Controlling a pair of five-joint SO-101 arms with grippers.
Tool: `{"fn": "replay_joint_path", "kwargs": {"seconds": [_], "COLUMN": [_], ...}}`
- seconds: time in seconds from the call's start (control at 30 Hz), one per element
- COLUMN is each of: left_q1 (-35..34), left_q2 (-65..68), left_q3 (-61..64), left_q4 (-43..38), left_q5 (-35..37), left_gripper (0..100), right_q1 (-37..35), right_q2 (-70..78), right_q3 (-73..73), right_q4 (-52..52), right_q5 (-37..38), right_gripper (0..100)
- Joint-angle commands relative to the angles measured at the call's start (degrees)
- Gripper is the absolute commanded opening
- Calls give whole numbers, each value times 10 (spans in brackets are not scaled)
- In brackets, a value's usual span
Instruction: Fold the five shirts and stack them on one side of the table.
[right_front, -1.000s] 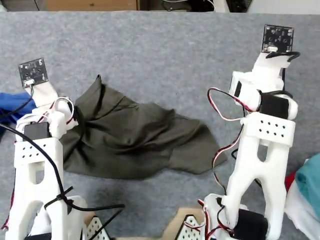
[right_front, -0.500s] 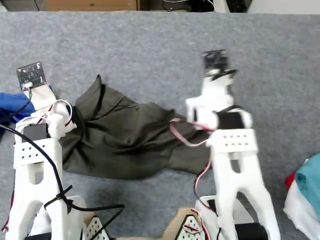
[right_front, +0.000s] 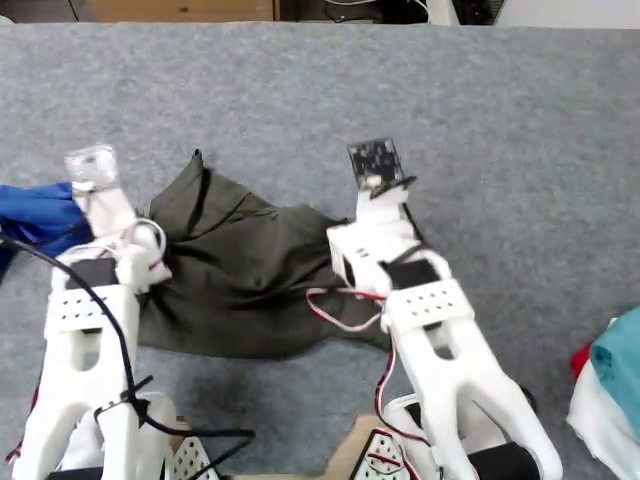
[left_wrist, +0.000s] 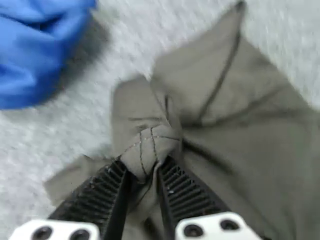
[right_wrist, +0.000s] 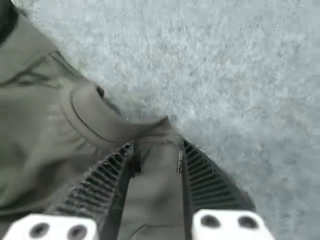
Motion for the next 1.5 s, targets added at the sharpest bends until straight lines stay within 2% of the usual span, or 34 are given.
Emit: {"fn": "replay_joint_path", "kwargs": {"seconds": [0.0, 0.23, 0.43, 0.57, 0.8, 1.13, 1.23, 1.47], "left_q1": [36, 77, 72, 71, 71, 70, 57, 22], "left_q2": [-6, -5, -9, -10, -10, -10, -11, -9], "left_q3": [21, 91, 176, 202, 182, 178, 145, 22], "left_q4": [-7, -12, -128, -164, -113, -110, -69, 83], "left_q5": [-4, -4, -4, -4, 1, 3, 2, -2], "left_gripper": [20, 20, 20, 20, 19, 19, 19, 19], "right_q1": [4, 56, 89, 92, 92, 89, 91, 80], "right_q2": [-20, -20, -21, -21, -21, -21, -21, -21], "right_q3": [73, 171, 211, 211, 211, 211, 209, 86], "right_q4": [-101, -221, -267, -273, -273, -271, -261, -69], "right_q5": [-5, -5, -9, -9, -9, -9, -6, 25], "right_gripper": [145, 145, 145, 145, 145, 145, 145, 145]}}
